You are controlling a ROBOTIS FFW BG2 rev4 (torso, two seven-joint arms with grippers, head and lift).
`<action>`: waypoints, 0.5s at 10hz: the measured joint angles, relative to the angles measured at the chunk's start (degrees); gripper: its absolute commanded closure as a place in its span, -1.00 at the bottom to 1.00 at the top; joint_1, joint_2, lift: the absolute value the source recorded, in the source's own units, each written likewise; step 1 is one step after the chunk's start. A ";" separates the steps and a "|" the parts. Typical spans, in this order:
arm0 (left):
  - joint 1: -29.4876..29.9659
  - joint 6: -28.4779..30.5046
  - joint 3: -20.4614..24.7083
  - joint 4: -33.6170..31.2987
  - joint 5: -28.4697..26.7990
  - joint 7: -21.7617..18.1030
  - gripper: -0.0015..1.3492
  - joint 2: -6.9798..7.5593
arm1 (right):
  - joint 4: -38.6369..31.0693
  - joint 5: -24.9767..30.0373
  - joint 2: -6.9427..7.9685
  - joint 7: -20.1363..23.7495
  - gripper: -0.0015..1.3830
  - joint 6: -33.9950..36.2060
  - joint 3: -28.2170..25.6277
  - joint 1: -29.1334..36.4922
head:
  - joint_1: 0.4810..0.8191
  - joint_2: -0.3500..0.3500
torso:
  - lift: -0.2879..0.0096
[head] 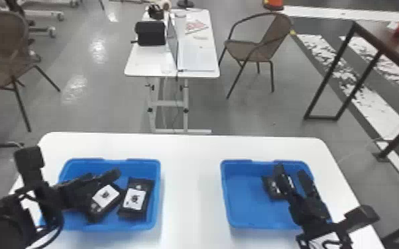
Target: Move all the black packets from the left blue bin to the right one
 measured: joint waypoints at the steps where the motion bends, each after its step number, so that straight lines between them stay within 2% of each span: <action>1: -1.42 4.13 -0.12 -0.24 -3.83 0.79 -0.78 -0.02 | -0.34 -0.29 0.34 0.00 -0.76 0.00 0.49 0.37 | 0.27 -0.14 | 0.94; 2: -3.73 8.99 -1.01 0.41 -7.91 0.57 -0.78 0.16 | -0.26 -0.47 0.48 0.01 -0.76 0.00 1.10 0.43 | 0.27 -0.11 | 0.94; 3: -6.03 12.15 -2.73 2.63 -9.49 0.19 -0.78 0.86 | 0.05 -0.52 0.48 0.06 -0.76 0.04 1.65 0.30 | 0.27 -0.12 | 0.94; 4: -8.13 14.89 -4.36 5.25 -9.34 0.37 -0.78 1.45 | 0.21 -0.55 0.48 0.12 -0.76 0.09 1.95 0.20 | 0.27 -0.13 | 0.94; 5: -10.13 17.22 -5.13 8.25 -8.48 0.20 -0.78 1.43 | 0.32 -0.59 0.48 0.17 -0.76 0.16 2.05 0.18 | 0.27 -0.17 | 0.94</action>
